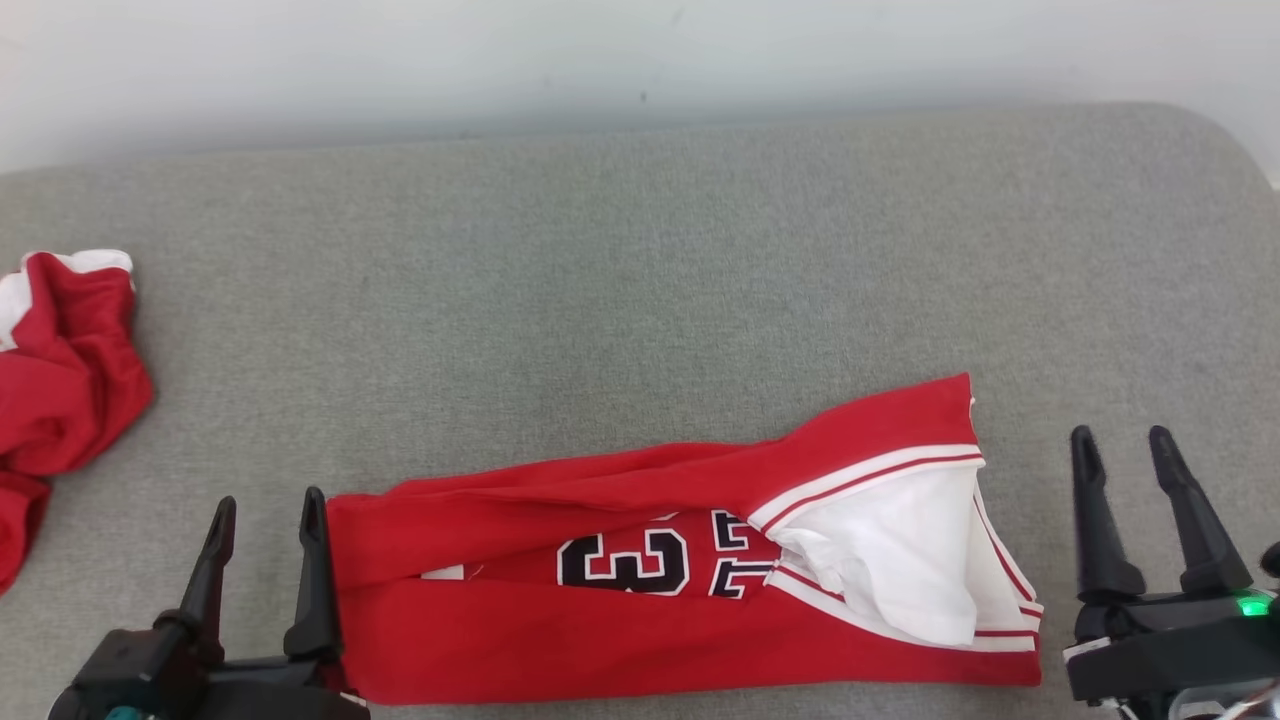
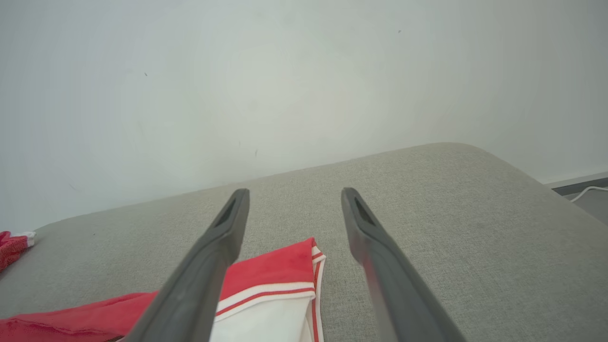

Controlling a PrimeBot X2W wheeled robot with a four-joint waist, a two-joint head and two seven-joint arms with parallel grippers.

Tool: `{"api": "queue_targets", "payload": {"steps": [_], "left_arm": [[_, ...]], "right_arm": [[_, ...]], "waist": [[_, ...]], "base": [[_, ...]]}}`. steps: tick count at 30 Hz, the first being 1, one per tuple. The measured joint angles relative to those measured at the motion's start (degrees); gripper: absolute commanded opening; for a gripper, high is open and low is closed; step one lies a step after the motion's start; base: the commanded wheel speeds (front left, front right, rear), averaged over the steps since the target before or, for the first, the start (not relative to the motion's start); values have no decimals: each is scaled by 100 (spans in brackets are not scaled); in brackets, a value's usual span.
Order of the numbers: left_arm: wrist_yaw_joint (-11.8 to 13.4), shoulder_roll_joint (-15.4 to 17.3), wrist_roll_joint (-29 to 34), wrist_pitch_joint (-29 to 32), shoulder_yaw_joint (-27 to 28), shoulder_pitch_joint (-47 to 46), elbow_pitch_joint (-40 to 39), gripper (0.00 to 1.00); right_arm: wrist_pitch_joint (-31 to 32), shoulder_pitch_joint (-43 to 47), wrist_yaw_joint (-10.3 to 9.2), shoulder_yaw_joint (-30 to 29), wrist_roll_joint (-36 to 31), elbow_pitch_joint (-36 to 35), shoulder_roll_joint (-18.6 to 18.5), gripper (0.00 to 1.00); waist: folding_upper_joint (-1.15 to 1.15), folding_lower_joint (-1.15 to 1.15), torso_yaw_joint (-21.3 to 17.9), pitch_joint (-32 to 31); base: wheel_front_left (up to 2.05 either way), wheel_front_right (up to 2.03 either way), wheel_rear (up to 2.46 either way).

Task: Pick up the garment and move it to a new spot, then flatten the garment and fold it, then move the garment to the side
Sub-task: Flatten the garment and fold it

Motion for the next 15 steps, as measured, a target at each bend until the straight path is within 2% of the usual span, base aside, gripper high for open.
{"api": "queue_targets", "payload": {"steps": [3,7,15], "left_arm": [[-22,-34,73,-104,-67,-4,197,100],[-198,-4,199,-178,-160,-54,527,100],[-469,-30,181,-278,-168,-135,1053,100]], "right_arm": [[18,9,0,56,-576,64,123,100],[34,78,0,129,-1040,171,187,100],[83,273,0,193,-1216,368,256,100]], "waist": [[0,0,61,-149],[0,0,136,-277],[0,0,233,-491]], "base": [[0,0,0],[0,0,0],[0,0,0]]}}
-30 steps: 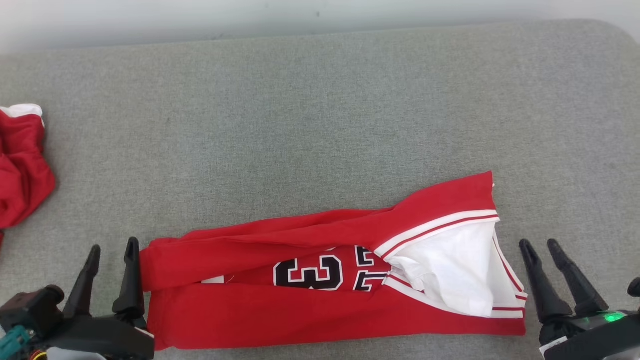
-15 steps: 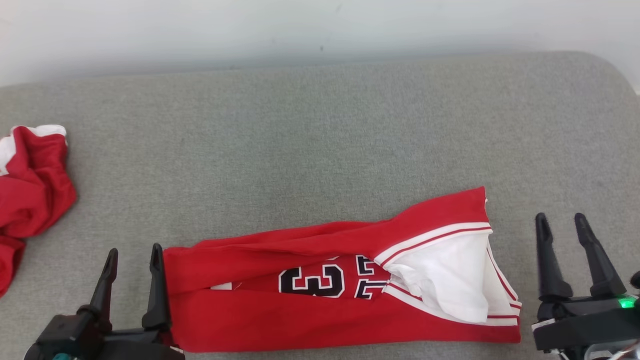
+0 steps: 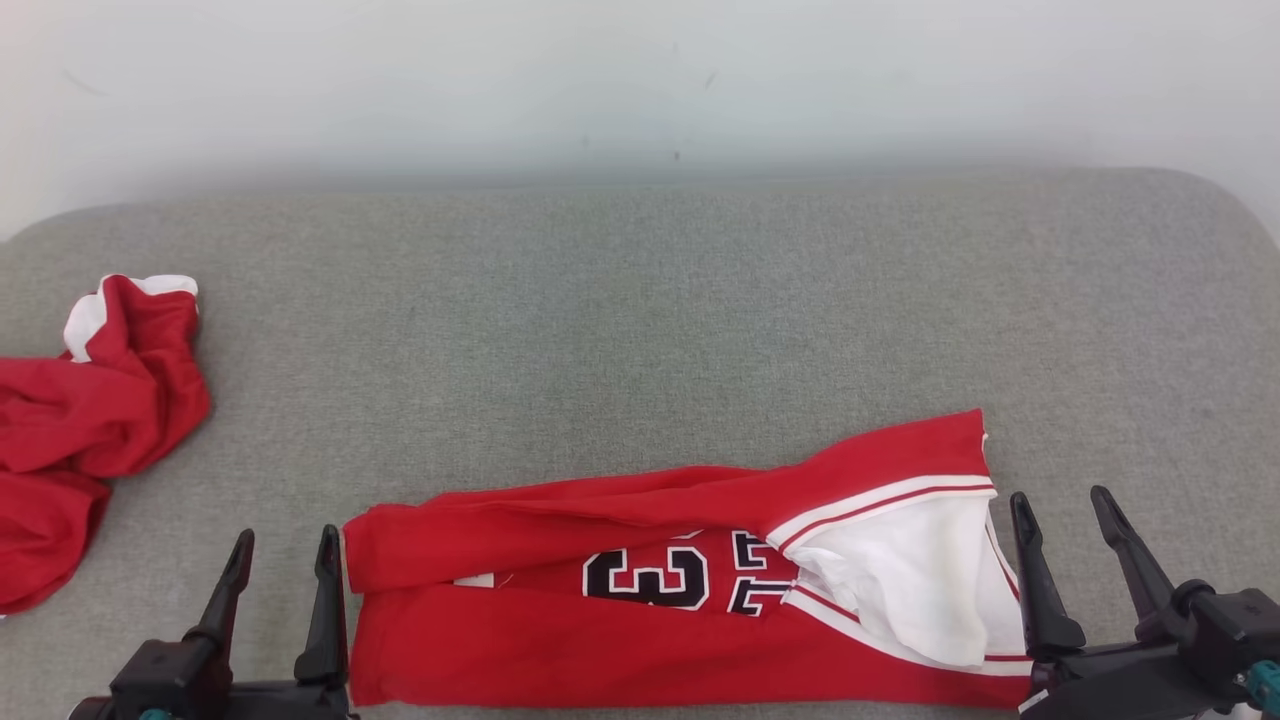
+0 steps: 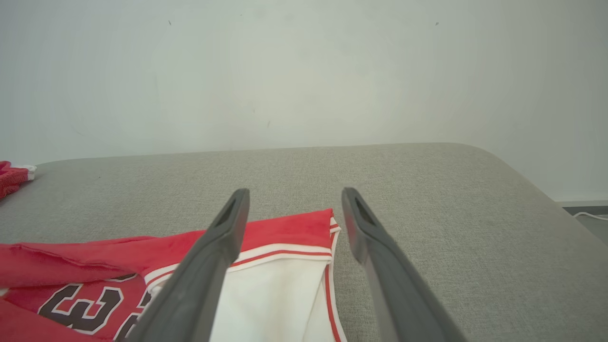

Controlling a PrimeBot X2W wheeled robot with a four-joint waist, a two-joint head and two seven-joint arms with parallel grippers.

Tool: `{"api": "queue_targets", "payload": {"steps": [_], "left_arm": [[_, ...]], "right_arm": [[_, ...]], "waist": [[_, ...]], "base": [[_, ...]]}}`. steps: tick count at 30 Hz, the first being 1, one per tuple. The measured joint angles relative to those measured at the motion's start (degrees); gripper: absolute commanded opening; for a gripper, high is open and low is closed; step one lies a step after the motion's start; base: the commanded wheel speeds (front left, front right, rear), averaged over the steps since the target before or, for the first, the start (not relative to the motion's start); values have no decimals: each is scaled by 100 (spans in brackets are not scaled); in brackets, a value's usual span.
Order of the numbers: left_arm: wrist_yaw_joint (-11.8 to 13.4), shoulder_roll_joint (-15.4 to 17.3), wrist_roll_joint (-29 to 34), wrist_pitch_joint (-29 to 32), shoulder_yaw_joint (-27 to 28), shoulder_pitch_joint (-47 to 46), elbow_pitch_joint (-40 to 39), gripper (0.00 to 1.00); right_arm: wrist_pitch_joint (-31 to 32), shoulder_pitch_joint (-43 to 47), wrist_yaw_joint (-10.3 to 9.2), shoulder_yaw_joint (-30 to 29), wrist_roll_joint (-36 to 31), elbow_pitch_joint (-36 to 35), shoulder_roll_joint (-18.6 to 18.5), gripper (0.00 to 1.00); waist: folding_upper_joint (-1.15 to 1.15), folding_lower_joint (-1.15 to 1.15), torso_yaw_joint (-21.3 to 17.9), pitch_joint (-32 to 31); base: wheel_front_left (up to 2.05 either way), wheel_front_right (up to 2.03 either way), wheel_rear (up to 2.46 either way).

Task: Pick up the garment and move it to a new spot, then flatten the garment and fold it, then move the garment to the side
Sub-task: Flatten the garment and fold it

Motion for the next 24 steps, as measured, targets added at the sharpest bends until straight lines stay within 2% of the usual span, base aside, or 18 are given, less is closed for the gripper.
{"api": "queue_targets", "payload": {"steps": [9,18,24], "left_arm": [[-292,-151,-59,-54,99,-125,333,100],[-427,-269,112,-55,144,-181,469,100],[-500,-346,203,-56,165,-232,533,100]], "right_arm": [[1,73,0,-27,0,82,12,100],[77,82,0,-35,-3,147,11,100],[189,13,0,-44,1,617,-87,100]], "waist": [[0,0,85,-95],[0,0,135,-100],[0,0,182,-41]], "base": [[0,0,0],[0,0,0],[0,0,0]]}}
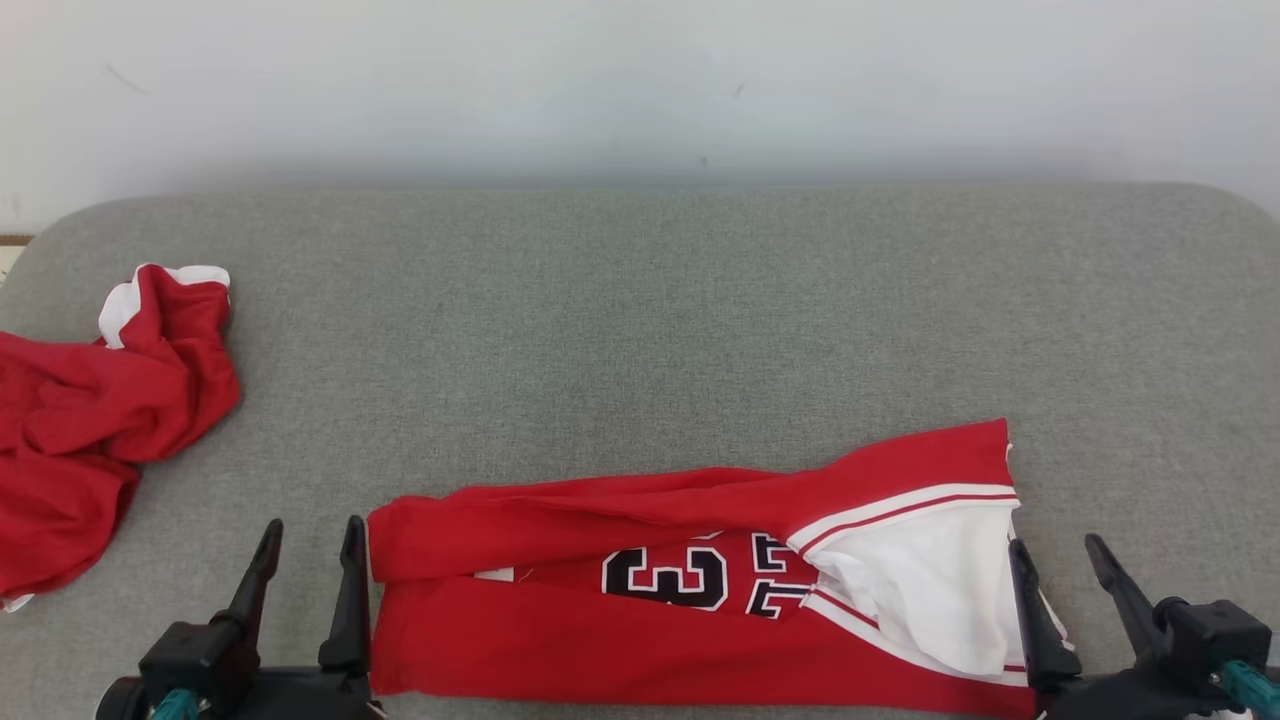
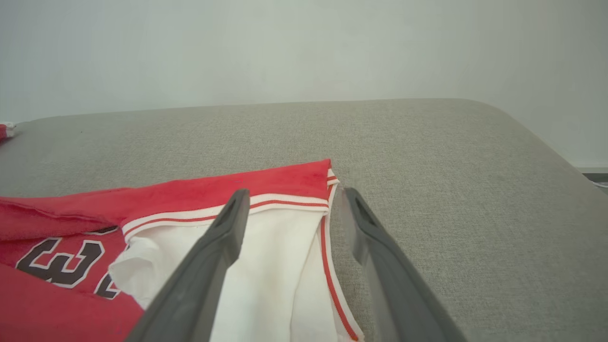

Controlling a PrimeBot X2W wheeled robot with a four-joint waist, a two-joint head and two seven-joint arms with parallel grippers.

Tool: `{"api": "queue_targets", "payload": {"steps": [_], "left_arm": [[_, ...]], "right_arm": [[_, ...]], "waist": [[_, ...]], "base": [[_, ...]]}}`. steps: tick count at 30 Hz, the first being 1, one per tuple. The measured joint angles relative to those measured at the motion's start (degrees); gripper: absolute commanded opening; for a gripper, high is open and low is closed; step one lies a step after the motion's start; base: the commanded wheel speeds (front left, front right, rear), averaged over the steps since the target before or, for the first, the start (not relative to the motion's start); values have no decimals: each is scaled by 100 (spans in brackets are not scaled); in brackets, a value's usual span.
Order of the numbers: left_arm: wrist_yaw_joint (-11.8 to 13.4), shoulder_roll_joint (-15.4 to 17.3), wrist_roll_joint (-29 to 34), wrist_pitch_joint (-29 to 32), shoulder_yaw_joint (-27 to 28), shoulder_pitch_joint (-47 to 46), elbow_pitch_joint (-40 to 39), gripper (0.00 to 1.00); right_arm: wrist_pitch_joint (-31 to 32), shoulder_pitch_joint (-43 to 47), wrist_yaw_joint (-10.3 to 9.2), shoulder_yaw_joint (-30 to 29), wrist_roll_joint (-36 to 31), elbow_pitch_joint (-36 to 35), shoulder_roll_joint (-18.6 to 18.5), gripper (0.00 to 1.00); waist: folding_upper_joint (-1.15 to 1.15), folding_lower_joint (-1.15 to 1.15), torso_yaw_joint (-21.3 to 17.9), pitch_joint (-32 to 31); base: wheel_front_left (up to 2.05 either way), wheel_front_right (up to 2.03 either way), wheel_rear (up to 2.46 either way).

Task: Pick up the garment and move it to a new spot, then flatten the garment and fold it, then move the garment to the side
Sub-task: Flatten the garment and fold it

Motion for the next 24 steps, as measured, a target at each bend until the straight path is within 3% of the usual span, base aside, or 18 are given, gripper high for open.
{"api": "queue_targets", "payload": {"steps": [8,21,22,23,24], "left_arm": [[-62,-137,18,-15,19,-130,78,100],[-137,-252,73,-15,45,-248,140,100],[-151,-258,82,-15,51,-253,138,100],[-152,-265,87,-15,58,-257,138,100],[-153,-266,88,-15,67,-266,138,100]], "right_arm": [[-43,-420,1,191,244,1229,-339,100],[-212,-1189,2,533,673,2821,-320,100],[-238,-1234,2,567,699,2904,-316,83],[-244,-1270,2,603,765,2964,-312,34],[-264,-1319,2,634,821,3032,-313,0]], "waist": [[0,1,89,167],[0,1,153,315],[0,1,153,321],[0,1,153,329],[0,1,150,339]], "base": [[0,0,0],[0,0,0],[0,0,0],[0,0,0],[0,0,0]]}}
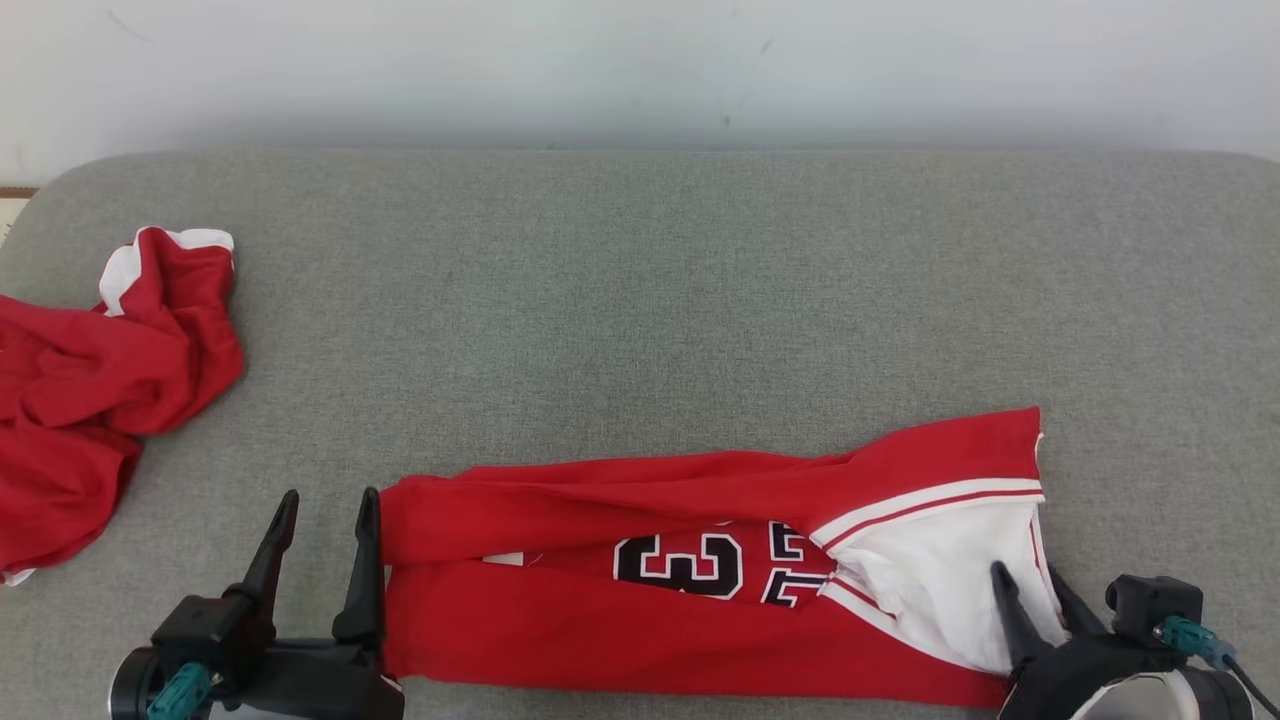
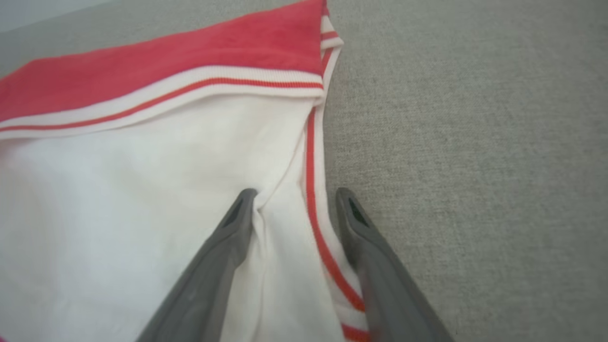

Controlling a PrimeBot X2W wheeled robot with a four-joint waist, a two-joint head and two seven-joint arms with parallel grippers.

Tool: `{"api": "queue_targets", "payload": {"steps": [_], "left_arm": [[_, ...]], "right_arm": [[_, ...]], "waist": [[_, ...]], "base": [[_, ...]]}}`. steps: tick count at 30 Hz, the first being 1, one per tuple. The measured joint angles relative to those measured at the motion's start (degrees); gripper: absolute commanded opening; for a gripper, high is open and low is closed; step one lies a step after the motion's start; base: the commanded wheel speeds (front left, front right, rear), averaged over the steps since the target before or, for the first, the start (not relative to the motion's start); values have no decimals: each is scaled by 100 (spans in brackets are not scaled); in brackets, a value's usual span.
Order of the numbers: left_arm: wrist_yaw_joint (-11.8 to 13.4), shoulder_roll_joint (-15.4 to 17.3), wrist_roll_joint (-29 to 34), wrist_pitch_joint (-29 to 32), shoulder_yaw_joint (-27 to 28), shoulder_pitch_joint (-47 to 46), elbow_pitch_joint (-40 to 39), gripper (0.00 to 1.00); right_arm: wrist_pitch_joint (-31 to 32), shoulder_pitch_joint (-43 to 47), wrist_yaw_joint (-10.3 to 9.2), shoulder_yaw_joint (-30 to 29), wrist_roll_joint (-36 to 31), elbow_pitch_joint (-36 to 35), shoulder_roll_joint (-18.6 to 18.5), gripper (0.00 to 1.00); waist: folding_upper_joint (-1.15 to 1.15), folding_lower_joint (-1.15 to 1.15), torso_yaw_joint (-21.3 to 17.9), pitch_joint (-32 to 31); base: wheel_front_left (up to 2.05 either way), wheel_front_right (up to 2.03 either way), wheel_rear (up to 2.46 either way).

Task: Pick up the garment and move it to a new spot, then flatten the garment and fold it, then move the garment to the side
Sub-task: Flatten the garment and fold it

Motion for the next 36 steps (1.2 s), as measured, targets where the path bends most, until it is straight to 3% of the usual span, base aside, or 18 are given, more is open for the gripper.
{"api": "queue_targets", "payload": {"steps": [10,23,29,31,36], "left_arm": [[-4,-62,73,0,121,-60,16,100],[3,-80,100,0,241,-35,-24,100],[-5,-68,99,0,277,11,-5,100],[-8,-65,99,0,274,25,2,100],[-8,-43,99,0,246,40,-5,100]], "right_arm": [[-232,-204,35,21,494,326,-40,0],[-422,-20,3,-914,632,475,-975,0],[-422,-32,2,-695,341,-570,-993,0],[-238,96,1,-511,35,-1500,-865,0],[314,461,1,-140,-296,-2960,-498,0]], "waist": [[0,0,-98,45],[1,0,-352,79],[1,0,-494,36],[1,0,-525,-12],[1,-1,-560,-61]], "base": [[0,0,0],[0,0,0],[0,0,0],[0,0,0],[0,0,0]]}}
